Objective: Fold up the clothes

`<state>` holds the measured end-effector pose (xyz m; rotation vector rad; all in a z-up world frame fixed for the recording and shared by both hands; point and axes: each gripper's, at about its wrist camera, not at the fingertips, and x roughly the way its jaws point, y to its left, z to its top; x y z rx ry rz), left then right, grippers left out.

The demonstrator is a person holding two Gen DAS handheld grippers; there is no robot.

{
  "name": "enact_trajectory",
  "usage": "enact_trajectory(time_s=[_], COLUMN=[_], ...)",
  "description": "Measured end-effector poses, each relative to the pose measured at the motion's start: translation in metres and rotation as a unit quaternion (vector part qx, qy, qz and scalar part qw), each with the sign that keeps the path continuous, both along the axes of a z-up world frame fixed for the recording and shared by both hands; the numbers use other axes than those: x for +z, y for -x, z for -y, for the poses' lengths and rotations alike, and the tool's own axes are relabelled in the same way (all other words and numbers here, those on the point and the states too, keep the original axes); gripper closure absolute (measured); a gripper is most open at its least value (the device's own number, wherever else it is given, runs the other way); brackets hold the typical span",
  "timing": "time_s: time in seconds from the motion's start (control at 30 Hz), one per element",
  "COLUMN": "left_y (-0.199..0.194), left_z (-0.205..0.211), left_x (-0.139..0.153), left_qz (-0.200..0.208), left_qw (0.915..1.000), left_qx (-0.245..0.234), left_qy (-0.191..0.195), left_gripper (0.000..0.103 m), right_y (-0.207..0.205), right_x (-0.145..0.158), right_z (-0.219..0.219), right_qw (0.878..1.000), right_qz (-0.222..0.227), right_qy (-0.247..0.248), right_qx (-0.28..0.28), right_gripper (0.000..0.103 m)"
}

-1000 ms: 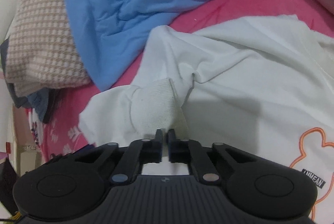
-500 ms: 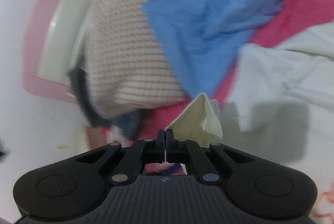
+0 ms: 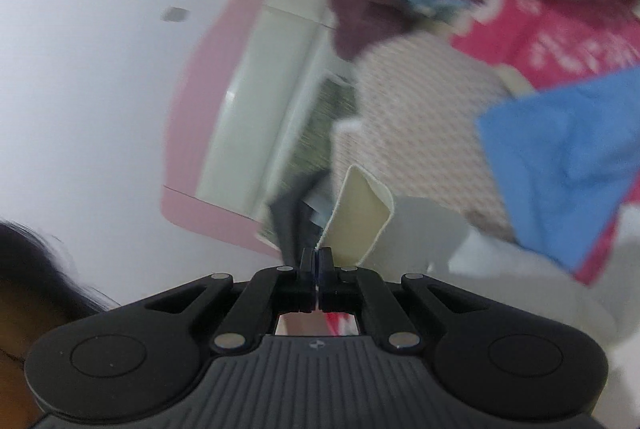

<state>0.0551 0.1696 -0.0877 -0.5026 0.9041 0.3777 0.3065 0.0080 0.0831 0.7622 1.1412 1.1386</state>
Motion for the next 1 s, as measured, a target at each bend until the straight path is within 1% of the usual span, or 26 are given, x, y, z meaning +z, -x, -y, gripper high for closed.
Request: enact_trajectory(time_s=[0.07, 0.17, 0.23, 0.4, 0.47, 0.6, 0.7, 0.87, 1.0], left_y=[-0.006, -0.014, -0.018, -0.022, -0.024, -0.031, -0.035, -0.035, -0.033], left_z=[0.003, 0.008, 0.01, 0.011, 0.01, 0.006, 0.005, 0.003, 0.0], left_x=[0.0, 0.0, 0.0, 0.002, 0.003, 0.001, -0.002, -0.007, -0.012], left_qz=[0.006, 0.015, 0.021, 0.034, 0.037, 0.04, 0.038, 0.031, 0.02], left_qw=[0.9999, 0.9995, 0.9991, 0.9984, 0.9982, 0.9977, 0.9973, 0.9972, 0.9976], left_qx=[-0.008, -0.022, -0.031, -0.036, -0.036, -0.039, -0.043, -0.046, -0.044], left_qy=[0.007, 0.015, 0.02, 0.028, 0.03, 0.039, 0.045, 0.05, 0.05], left_gripper=[0.048, 0.048, 0.048, 0.048, 0.048, 0.048, 0.048, 0.048, 0.048], right_y=[-0.004, -0.006, -0.006, -0.01, -0.011, -0.016, -0.02, -0.029, -0.027], right_x=[0.016, 0.033, 0.041, 0.055, 0.063, 0.081, 0.088, 0.069, 0.039], right_z=[-0.007, -0.016, -0.019, -0.025, -0.026, -0.028, -0.033, -0.071, -0.124], right_qw=[1.0, 0.998, 0.997, 0.993, 0.991, 0.982, 0.978, 0.984, 0.987], right_qz=[0.014, 0.027, 0.035, 0.046, 0.062, 0.109, 0.13, 0.131, 0.149], right_qy=[-0.019, -0.047, -0.063, -0.1, -0.11, -0.131, -0.141, -0.112, -0.061], right_qx=[-0.002, -0.01, -0.016, -0.039, -0.051, -0.079, -0.081, -0.048, 0.015], right_gripper=[0.103, 0.103, 0.103, 0.103, 0.103, 0.103, 0.103, 0.103, 0.103])
